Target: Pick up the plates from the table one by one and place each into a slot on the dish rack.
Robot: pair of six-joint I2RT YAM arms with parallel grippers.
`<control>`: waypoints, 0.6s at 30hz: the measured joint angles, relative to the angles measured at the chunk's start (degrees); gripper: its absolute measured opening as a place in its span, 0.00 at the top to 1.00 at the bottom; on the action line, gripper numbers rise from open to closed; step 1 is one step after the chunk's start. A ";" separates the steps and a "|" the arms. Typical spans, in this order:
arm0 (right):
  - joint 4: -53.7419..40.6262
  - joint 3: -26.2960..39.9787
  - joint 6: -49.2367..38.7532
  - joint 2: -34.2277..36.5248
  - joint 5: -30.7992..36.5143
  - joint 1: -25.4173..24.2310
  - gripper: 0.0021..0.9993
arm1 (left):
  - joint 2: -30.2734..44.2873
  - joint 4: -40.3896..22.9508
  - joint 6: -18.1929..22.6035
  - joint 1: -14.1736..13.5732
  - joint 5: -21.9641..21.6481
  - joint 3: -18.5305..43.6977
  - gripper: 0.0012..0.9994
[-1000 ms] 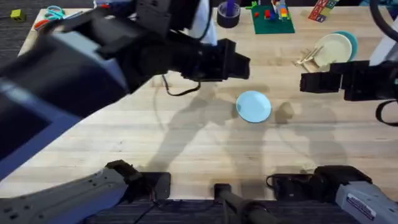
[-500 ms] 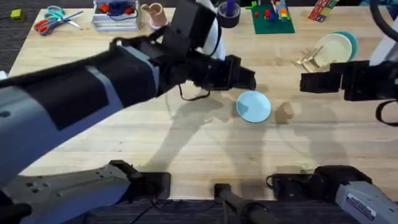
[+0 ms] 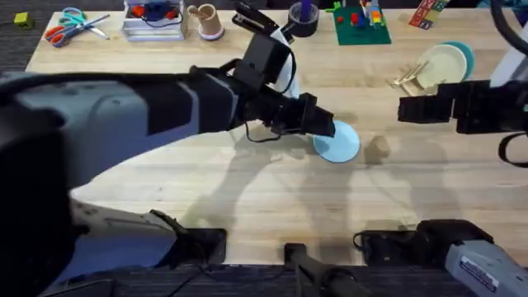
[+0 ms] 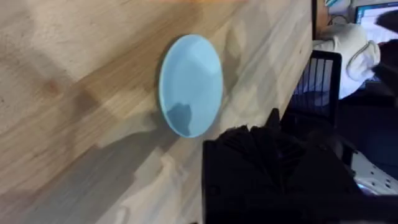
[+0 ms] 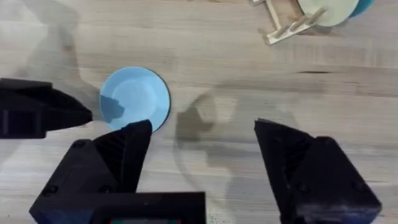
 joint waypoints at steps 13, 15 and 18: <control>0.00 0.00 0.01 0.00 0.00 -0.02 0.00 | 4.19 6.42 -0.18 -0.75 -0.09 -1.01 0.96; 0.00 0.00 0.00 -0.01 0.00 -0.01 0.00 | 5.28 7.52 -0.18 -0.89 -0.09 -1.73 0.96; 0.00 0.00 0.01 0.00 0.00 -0.02 0.00 | 6.64 8.26 -0.17 -0.95 -0.11 -2.67 0.96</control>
